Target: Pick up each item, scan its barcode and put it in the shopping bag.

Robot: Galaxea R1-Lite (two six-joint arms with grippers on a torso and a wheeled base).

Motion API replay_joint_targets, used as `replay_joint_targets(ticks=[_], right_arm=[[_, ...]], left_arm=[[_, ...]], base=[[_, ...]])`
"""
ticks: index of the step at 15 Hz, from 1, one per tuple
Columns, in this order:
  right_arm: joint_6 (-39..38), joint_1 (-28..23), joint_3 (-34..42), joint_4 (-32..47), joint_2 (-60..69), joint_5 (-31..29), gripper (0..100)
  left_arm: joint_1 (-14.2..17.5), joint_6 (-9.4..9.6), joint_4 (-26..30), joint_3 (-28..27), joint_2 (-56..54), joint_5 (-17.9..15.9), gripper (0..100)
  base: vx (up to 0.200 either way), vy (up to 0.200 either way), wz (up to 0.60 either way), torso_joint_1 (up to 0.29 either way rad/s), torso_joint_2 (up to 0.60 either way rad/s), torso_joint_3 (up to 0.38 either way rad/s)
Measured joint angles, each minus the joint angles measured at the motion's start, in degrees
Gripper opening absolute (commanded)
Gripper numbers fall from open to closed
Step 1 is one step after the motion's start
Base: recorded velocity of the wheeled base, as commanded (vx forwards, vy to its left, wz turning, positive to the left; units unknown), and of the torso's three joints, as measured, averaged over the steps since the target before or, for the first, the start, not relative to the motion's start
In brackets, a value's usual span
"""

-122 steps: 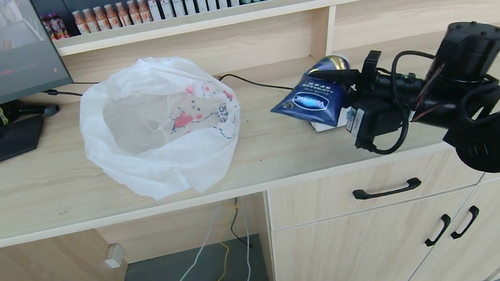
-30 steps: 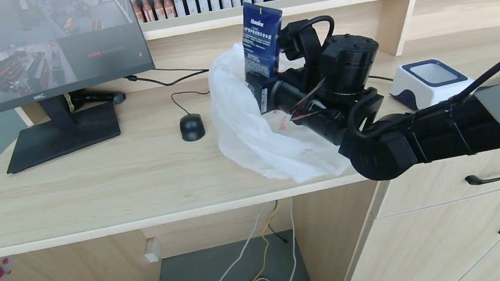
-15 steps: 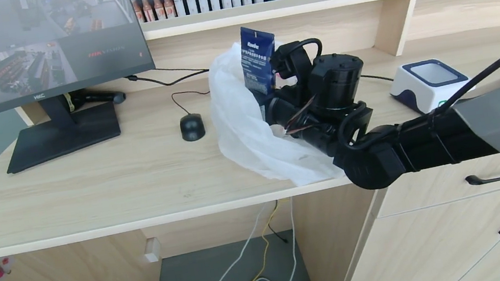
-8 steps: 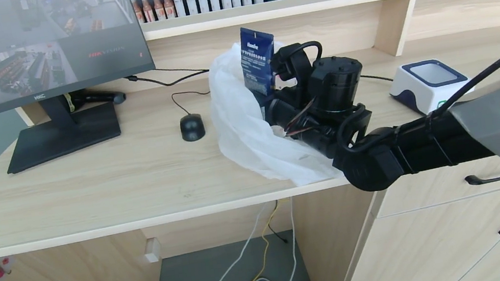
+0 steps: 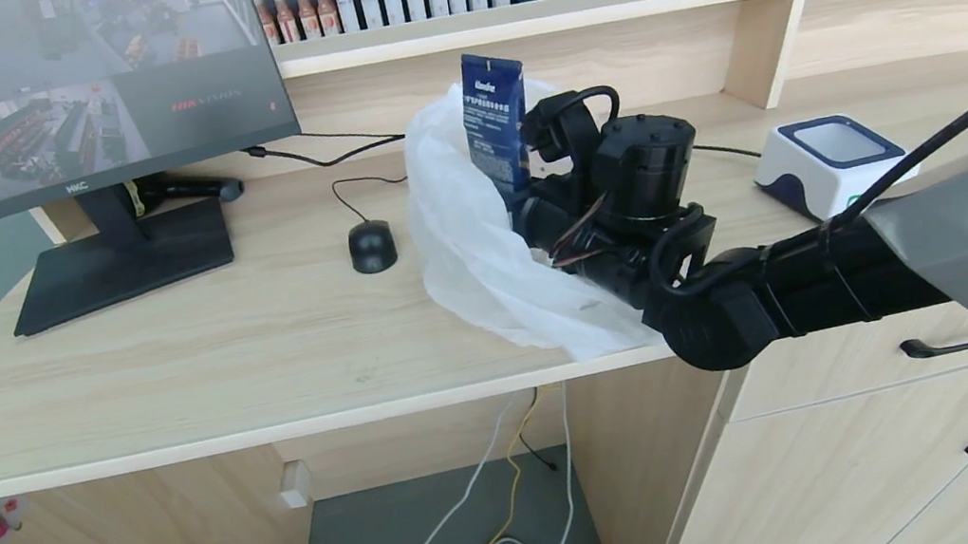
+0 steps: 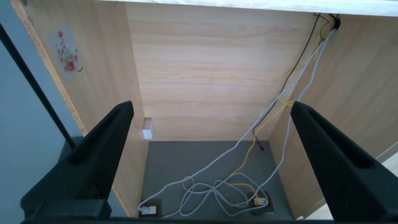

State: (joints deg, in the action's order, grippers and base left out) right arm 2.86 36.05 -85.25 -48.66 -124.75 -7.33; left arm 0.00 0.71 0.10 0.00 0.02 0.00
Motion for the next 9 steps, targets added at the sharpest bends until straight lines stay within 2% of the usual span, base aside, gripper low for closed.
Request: replay_joint_targets(ticks=[9], right_arm=[[-1.39, -0.68, -2.05, -0.55, 0.51, 0.05, 100]], left_arm=[[0.0, -0.11, 0.0, 0.0, 0.0, 0.0, 100]], base=[[0.0, 0.0, 0.0, 0.0, 0.0, 0.0]])
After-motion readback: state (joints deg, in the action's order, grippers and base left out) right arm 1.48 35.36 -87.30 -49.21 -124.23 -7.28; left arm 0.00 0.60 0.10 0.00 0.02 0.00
